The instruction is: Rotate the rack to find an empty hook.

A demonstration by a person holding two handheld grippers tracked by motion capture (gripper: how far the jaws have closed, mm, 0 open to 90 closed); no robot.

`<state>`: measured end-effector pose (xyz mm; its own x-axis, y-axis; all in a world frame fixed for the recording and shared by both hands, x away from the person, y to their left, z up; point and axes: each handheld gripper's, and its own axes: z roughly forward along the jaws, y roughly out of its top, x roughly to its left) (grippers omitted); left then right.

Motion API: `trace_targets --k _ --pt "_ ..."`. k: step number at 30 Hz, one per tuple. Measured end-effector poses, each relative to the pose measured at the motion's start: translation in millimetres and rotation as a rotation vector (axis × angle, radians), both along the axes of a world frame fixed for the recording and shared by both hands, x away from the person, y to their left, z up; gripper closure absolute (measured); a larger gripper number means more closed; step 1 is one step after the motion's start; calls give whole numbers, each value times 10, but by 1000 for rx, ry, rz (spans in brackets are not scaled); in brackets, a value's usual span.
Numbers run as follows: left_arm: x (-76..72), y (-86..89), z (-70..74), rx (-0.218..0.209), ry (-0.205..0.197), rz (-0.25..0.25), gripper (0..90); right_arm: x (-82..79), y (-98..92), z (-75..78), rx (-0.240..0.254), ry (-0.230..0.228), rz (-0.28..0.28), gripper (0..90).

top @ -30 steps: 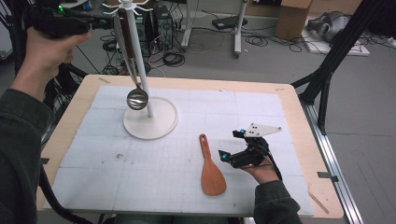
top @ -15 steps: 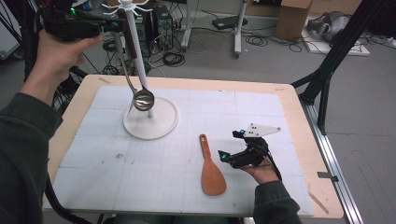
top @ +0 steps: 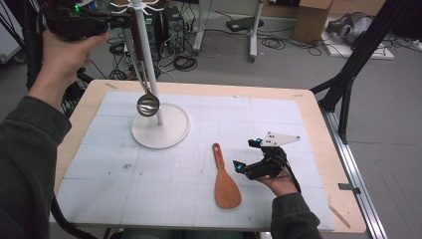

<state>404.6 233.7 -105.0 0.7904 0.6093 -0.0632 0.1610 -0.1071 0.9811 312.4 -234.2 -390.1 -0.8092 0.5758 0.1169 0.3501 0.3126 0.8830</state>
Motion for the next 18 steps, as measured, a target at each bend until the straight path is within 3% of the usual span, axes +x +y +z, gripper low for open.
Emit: trace_targets --k 18 --pt "-113 -57 29 24 -10 -14 869 -7 14 5 -4 -2 5 14"
